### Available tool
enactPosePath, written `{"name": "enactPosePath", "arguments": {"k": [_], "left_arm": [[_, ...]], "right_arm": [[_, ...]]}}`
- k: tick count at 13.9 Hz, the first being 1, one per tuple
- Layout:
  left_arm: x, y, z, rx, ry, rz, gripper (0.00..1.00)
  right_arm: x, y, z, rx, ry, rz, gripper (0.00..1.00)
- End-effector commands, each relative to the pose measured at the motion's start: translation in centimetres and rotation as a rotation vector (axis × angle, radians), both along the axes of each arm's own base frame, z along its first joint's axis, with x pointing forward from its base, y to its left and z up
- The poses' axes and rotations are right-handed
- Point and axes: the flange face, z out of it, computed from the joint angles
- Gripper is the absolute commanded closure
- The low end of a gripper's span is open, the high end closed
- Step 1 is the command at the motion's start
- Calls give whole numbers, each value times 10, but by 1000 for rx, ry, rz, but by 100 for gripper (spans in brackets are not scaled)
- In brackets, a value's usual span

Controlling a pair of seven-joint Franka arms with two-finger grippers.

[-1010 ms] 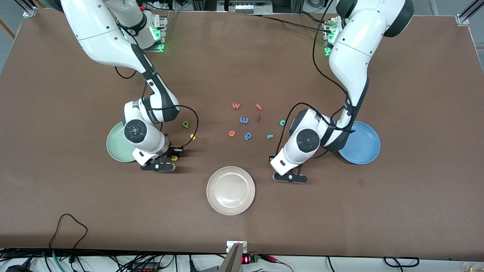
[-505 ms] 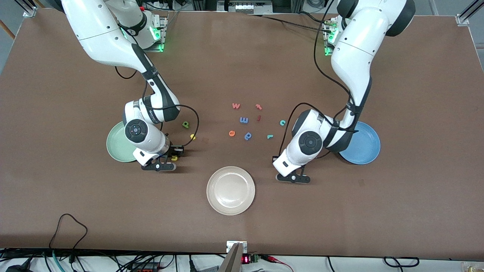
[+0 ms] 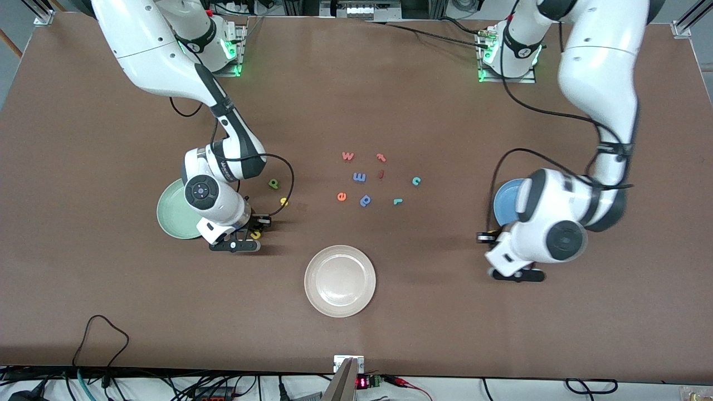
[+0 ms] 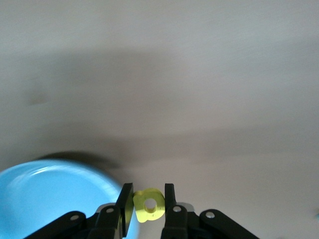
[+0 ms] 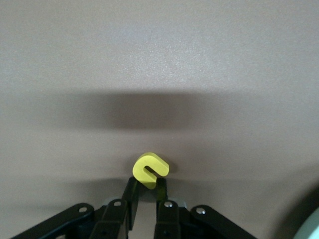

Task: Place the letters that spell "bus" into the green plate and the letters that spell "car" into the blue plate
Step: 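Carry yellow d onto the blue plate with the left gripper and release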

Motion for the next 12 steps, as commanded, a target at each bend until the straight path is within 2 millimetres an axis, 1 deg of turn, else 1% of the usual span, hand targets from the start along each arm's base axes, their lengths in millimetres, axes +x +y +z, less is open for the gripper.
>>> {"name": "enactPosePath", "arguments": {"k": [1,2,3,5,6,8,11,12], "left_arm": [[-22,37,-15,29,56,-72,93],[-27,51,-18,25,61,-69,93],[-34,57,-21,23,63,-68,93],[-52,61,-32,18,36,-83,93],[-64,66,-37,16,19,-81,93],[-87,69,-45,15,-4,-81,93],[-114,77,-51,13,-31,-74,93],[-119,77,-54,12,-48,-73,92]], "right_arm": [[-2,4,-16,-3,5,-2,79],[-1,3,-13,-1,1,-1,79],[-1,3,-13,-2,2,1,79],[-1,4,-13,-9,-1,10,79],[0,3,-12,-12,-5,13,79],[1,4,-10,-10,-9,13,79],[2,4,-9,-10,-11,13,80],[3,6,-6,-8,-15,18,82]]}}
